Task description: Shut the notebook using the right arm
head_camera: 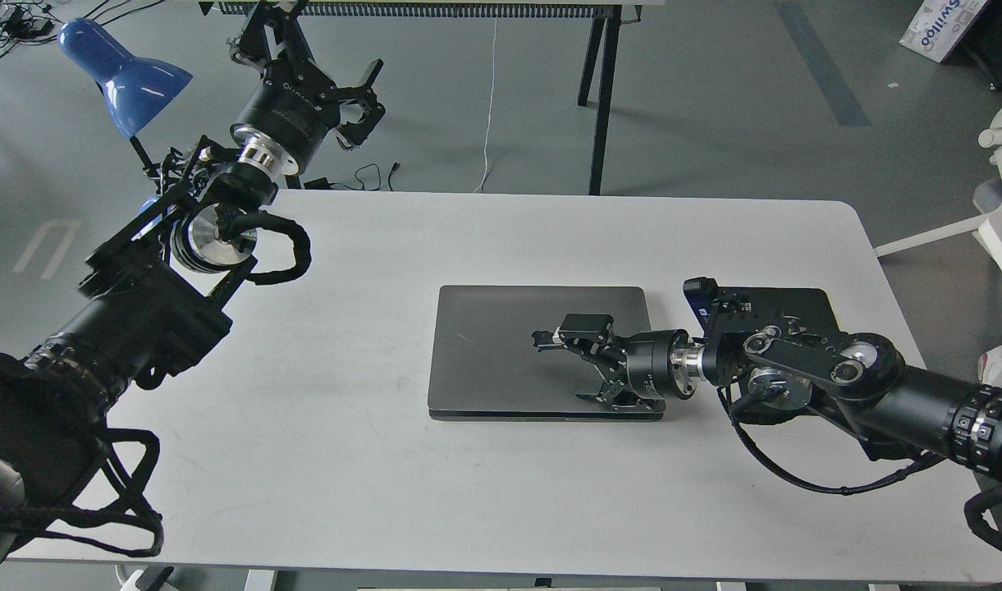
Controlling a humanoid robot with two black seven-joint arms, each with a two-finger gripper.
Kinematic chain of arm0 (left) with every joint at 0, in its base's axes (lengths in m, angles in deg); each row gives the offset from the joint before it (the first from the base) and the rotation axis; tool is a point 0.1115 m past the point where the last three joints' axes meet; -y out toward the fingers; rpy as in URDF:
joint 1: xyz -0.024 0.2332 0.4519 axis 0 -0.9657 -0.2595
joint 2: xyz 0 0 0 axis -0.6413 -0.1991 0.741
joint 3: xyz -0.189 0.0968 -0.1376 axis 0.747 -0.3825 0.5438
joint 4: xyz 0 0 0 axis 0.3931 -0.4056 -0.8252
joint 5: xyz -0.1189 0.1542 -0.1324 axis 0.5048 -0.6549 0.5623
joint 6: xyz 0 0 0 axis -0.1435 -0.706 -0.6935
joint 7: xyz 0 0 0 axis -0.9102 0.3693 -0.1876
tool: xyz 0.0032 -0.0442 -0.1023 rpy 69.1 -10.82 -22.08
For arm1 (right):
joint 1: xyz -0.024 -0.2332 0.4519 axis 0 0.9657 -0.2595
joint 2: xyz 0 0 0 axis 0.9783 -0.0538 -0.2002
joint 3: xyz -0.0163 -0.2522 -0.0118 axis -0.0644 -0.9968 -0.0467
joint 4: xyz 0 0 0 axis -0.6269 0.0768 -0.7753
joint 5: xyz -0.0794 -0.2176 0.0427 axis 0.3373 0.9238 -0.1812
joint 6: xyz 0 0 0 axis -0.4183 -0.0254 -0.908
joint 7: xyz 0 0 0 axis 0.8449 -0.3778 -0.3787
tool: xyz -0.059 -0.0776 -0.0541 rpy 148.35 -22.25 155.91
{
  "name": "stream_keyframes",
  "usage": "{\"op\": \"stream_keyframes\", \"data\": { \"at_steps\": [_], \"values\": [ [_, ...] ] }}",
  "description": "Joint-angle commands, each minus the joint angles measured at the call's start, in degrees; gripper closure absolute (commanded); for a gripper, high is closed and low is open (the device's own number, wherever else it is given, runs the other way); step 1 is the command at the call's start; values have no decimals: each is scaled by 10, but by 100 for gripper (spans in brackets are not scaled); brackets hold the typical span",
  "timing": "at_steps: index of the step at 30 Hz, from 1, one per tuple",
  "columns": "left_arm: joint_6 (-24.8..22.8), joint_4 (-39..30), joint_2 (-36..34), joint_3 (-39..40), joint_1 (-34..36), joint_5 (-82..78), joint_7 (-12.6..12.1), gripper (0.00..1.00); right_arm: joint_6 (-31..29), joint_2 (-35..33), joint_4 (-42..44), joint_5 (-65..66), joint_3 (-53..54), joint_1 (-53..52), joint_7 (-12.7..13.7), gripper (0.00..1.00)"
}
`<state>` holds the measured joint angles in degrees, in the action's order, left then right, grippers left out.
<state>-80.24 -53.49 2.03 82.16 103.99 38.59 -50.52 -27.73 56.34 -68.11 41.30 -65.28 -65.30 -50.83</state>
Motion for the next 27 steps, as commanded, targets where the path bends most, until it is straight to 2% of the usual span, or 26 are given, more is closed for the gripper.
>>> {"op": "stream_keyframes", "data": {
  "at_steps": [1,22,27],
  "values": [
    [0,0,0,0,0,0,0,0,0,0,0,1,-1,6,1,0],
    [0,0,0,0,0,0,0,0,0,-10,-10,-3,8,13,8,0],
    [0,0,-1,0,0,-1,0,0,0,-81,-63,-4,32,-18,6,0]
  ]
}}
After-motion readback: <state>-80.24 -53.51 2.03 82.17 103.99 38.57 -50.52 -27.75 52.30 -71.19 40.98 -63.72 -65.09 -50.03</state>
